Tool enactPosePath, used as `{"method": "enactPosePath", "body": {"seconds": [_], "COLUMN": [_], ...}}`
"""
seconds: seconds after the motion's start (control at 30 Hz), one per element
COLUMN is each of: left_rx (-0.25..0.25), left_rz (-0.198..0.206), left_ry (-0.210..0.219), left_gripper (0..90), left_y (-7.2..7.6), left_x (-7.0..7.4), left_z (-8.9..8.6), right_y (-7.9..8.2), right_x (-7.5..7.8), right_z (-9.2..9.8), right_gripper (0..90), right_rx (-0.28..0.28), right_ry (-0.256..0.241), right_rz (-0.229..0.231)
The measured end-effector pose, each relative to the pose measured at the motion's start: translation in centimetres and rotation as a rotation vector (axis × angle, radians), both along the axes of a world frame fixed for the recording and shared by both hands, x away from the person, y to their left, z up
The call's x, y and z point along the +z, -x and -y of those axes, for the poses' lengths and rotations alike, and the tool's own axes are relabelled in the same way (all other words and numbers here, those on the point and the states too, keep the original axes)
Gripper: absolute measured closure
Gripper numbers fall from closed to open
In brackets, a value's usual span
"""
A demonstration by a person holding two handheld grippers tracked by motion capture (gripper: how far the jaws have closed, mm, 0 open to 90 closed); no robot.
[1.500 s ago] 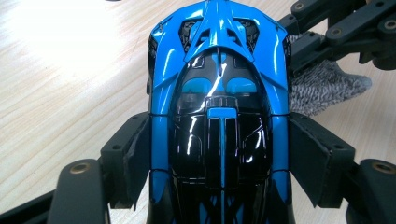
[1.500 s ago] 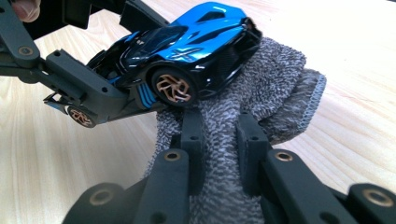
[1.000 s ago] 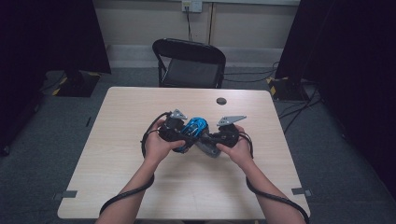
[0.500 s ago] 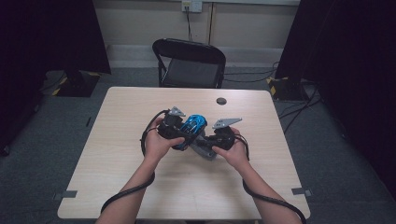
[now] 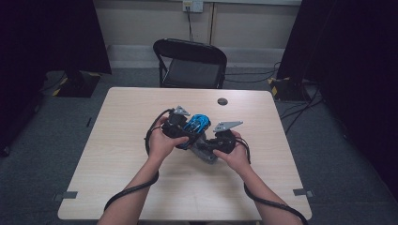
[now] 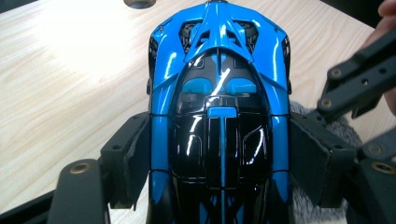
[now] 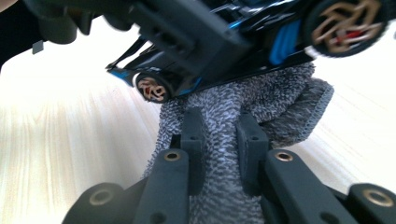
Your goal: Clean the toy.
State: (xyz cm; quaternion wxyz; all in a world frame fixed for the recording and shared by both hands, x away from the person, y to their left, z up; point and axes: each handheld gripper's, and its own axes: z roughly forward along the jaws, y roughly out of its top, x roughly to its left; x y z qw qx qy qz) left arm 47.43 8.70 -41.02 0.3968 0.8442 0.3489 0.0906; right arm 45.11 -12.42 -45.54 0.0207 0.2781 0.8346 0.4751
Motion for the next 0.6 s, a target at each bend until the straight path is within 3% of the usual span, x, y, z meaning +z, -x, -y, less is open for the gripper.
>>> {"method": "enactPosePath", "body": {"seconds": [0.6], "left_rx": [0.003], "left_rz": [0.008], "left_ry": [0.018], "left_gripper": [28.0], "left_y": [-0.1], "left_x": [0.5], "left_z": [0.6], "right_y": [1.1], "right_x": [-0.5], "right_z": [-1.2], "right_gripper": [77.0], "right_rx": [0.046], "right_ry": [0.008], "right_rz": [-0.001]}}
